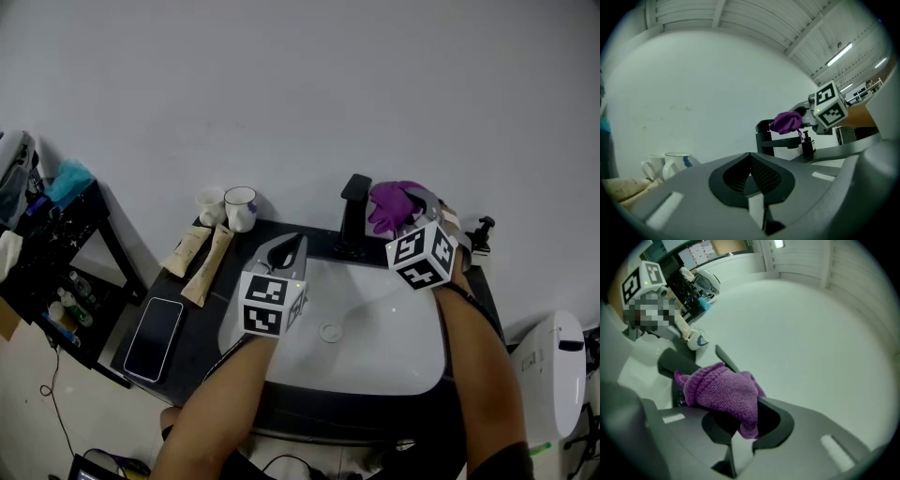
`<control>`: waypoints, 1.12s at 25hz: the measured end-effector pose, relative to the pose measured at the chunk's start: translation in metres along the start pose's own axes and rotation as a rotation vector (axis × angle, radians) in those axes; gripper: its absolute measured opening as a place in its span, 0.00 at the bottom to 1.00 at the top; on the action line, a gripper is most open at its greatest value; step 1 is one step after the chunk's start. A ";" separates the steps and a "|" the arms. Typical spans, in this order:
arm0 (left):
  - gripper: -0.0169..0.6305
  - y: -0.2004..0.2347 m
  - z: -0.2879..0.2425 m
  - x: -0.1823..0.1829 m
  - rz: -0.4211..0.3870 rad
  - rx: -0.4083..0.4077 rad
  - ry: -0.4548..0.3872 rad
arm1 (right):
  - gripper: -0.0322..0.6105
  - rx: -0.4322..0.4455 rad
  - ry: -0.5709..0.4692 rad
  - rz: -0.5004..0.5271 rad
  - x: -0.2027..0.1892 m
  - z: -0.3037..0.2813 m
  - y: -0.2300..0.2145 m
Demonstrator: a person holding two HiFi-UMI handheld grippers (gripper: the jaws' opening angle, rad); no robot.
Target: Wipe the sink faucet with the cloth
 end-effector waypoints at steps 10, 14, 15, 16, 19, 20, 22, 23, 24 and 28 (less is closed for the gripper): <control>0.05 -0.001 -0.008 0.000 -0.015 -0.027 -0.026 | 0.13 0.091 0.092 0.087 -0.014 -0.046 0.017; 0.05 -0.001 -0.010 0.000 -0.019 -0.028 -0.027 | 0.13 0.155 0.107 0.132 -0.026 -0.054 0.051; 0.05 0.000 -0.011 0.000 -0.020 -0.027 -0.028 | 0.13 0.168 0.110 0.150 -0.028 -0.056 0.058; 0.05 0.001 -0.013 0.000 -0.020 -0.027 -0.028 | 0.13 0.180 0.114 0.164 -0.030 -0.057 0.063; 0.05 0.003 -0.014 0.001 -0.012 -0.029 -0.038 | 0.13 0.227 0.131 0.182 -0.037 -0.057 0.084; 0.05 0.003 -0.013 0.000 -0.008 -0.029 -0.041 | 0.13 0.252 0.138 0.185 -0.040 -0.057 0.094; 0.05 0.004 -0.012 -0.001 -0.008 -0.026 -0.038 | 0.13 0.312 0.152 0.180 -0.048 -0.056 0.112; 0.05 0.004 -0.013 -0.001 -0.014 -0.022 -0.034 | 0.13 0.337 0.154 0.158 -0.051 -0.055 0.117; 0.05 0.005 -0.013 -0.001 -0.021 -0.016 -0.030 | 0.12 0.354 0.154 0.120 -0.053 -0.054 0.117; 0.05 0.006 -0.012 0.001 -0.047 0.001 -0.008 | 0.13 0.381 0.146 -0.078 -0.053 -0.039 0.101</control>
Point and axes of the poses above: the fingertips, and each gripper's own axes: z backward along the fingers, y to its left, x out of its top, the point moved 9 cm from there along z, backward along the fingers, and after that the axes turned 3 degrees about z, right-handed, at the moved point
